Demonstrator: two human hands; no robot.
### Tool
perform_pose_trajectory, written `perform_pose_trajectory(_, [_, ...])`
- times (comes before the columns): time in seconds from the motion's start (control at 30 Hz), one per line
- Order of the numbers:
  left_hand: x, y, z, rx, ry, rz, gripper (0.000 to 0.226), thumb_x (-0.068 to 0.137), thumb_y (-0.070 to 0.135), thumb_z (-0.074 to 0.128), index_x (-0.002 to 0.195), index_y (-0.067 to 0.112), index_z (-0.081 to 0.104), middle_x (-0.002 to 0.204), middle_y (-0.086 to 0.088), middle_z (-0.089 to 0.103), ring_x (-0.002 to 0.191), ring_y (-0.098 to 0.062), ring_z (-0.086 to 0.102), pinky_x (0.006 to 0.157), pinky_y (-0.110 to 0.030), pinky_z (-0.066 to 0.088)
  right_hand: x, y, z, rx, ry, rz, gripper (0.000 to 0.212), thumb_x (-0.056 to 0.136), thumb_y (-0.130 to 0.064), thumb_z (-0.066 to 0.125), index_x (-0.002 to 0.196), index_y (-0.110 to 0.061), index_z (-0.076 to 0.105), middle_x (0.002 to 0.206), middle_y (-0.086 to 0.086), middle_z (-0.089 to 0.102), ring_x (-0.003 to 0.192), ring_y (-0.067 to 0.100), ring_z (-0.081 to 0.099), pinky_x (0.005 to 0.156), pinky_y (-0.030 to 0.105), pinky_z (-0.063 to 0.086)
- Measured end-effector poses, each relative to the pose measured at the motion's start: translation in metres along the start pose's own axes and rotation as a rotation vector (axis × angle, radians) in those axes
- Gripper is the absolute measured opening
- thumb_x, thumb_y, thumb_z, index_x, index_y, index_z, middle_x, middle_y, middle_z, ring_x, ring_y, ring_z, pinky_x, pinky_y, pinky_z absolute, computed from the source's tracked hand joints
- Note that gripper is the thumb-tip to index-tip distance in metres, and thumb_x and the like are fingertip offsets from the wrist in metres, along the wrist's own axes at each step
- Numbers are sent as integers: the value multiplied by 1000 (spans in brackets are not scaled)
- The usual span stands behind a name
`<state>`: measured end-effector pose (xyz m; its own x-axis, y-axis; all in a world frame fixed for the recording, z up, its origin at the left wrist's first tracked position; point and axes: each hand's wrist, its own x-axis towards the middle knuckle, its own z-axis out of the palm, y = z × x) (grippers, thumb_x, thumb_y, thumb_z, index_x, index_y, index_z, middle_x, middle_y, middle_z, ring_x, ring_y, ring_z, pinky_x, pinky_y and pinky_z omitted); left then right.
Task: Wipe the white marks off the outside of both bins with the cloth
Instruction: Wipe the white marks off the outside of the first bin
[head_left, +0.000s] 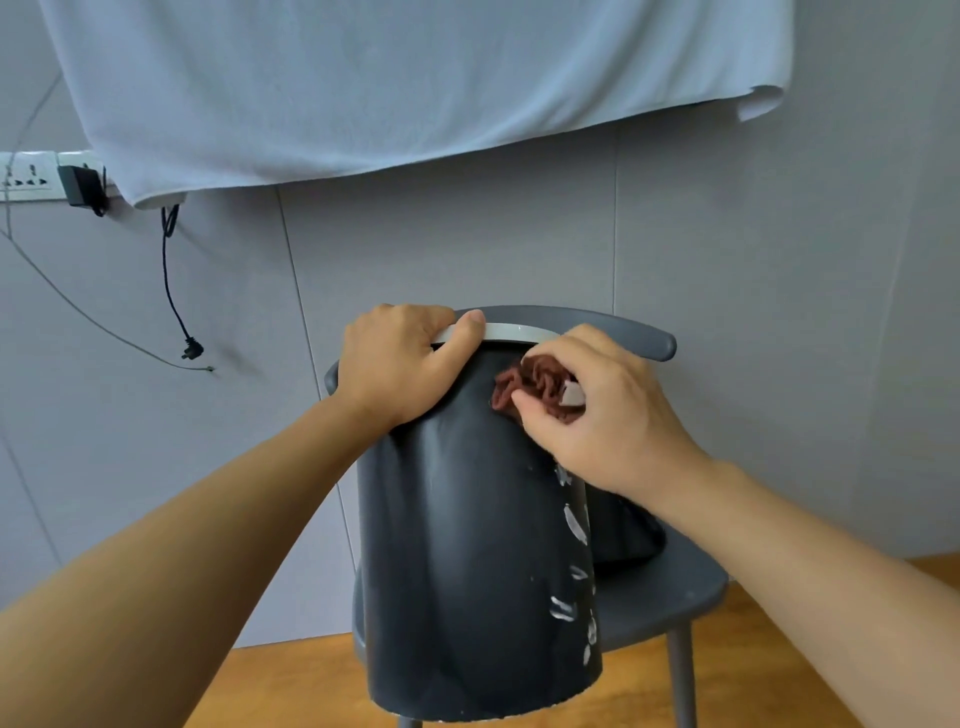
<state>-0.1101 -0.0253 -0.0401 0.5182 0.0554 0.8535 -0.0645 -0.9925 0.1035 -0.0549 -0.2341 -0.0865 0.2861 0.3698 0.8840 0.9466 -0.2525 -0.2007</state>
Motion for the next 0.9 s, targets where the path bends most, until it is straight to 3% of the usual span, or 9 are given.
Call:
perform_pose_trajectory(0.13, [-2, -3, -2, -6, 1, -15, 57, 94, 54, 42, 54, 15, 30, 43, 2, 28, 44, -17, 31, 49, -33, 27, -10, -4, -5, 18, -221, -158, 17, 85, -27, 78, 99, -20, 71, 94, -7, 60, 86, 15, 60, 75, 35, 52])
perform_pose_trajectory(0.3, [0, 4, -2, 16, -10, 1, 56, 93, 53, 41, 55, 13, 32, 44, 1, 29, 47, -20, 34, 52, -39, 36, 14, -13, 0, -46, -43, -31, 16, 88, -24, 77, 96, -12, 71, 90, 0, 59, 82, 22, 59, 74, 40, 52])
perform_pose_trajectory(0.37, [-1, 3, -2, 20, -13, 5, 56, 93, 54, 40, 56, 13, 34, 44, 0, 30, 47, -20, 34, 52, -38, 36, 7, -19, 1, -40, -53, -41, 17, 87, -28, 75, 95, -14, 70, 90, -1, 58, 82, 21, 58, 73, 40, 52])
perform_pose_trajectory(0.47, [-2, 0, -4, 19, -6, -6, 56, 93, 54, 40, 55, 15, 31, 43, 1, 29, 45, -18, 33, 50, -34, 30, -6, -22, -7, -10, -302, -100, 23, 84, -45, 65, 94, -24, 68, 90, -10, 56, 82, 15, 58, 71, 40, 52])
perform_pose_trajectory(0.53, [-3, -2, -5, 23, -15, -21, 56, 94, 55, 40, 55, 15, 32, 43, 1, 32, 45, -18, 35, 50, -33, 29, -5, -21, -10, -9, -371, -108, 21, 84, -44, 67, 95, -27, 69, 90, -11, 57, 83, 13, 59, 72, 41, 53])
perform_pose_trajectory(0.67, [-4, 1, -5, 39, 5, 5, 56, 92, 57, 40, 54, 16, 32, 43, 1, 33, 45, -17, 36, 48, -31, 26, 16, -17, -7, -30, -113, -33, 13, 85, -24, 79, 94, -17, 73, 89, -1, 60, 82, 21, 61, 74, 43, 52])
perform_pose_trajectory(0.73, [-4, 0, -6, 29, 2, 0, 57, 92, 56, 42, 53, 17, 29, 42, 1, 29, 44, -15, 33, 49, -31, 24, 18, -16, -5, -10, -91, -21, 12, 83, -19, 80, 93, -15, 74, 89, 0, 60, 81, 22, 61, 74, 42, 52])
perform_pose_trajectory(0.9, [-5, -15, -8, -1, -15, -104, 58, 92, 58, 41, 57, 13, 28, 46, 0, 28, 49, -21, 34, 53, -36, 31, -30, -19, -5, 96, -455, -215, 10, 83, -31, 76, 92, -28, 72, 90, -13, 54, 81, 11, 59, 67, 36, 51])
